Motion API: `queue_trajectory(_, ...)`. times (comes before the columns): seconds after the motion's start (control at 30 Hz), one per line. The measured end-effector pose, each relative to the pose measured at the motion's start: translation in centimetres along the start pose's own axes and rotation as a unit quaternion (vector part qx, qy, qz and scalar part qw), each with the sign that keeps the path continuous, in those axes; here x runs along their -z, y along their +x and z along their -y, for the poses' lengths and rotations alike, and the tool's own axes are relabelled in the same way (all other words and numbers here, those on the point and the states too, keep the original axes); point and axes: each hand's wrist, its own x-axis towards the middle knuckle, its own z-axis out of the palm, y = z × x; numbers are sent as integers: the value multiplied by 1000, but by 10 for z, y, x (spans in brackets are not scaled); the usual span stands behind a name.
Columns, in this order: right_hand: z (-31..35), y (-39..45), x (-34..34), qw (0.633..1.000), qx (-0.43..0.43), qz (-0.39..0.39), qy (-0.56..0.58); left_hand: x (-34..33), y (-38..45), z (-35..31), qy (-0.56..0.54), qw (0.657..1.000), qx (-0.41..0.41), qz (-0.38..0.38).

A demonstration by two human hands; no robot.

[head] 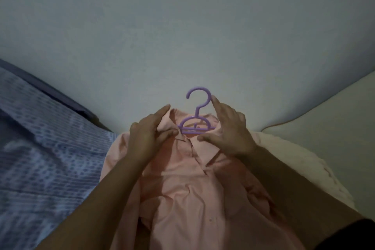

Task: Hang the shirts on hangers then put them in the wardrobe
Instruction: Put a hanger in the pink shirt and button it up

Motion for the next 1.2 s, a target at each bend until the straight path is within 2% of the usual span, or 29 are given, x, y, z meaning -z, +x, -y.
queue_trajectory(0.13,32,3,54,989,40,-137,-36,49,10,-41,-25,999,-4,-35)
queue_trajectory(0.33,95,14,158,971,84,-218,-54,132,19,-113,-22,995,-39,-90)
queue_trajectory(0.6,153,2,276,972,113,-139,-152,217,3,-179,-3,983,-95,-154)
queue_trajectory(0.77,188,-18,327,963,120,-129,-206,251,-8,-207,-9,976,-114,-188)
queue_trajectory(1.0,220,-48,365,955,107,-172,-218,288,-31,-240,-21,961,-137,-240)
queue_trajectory(1.2,232,-68,380,935,157,-221,-227,319,-46,-258,-43,953,-137,-268)
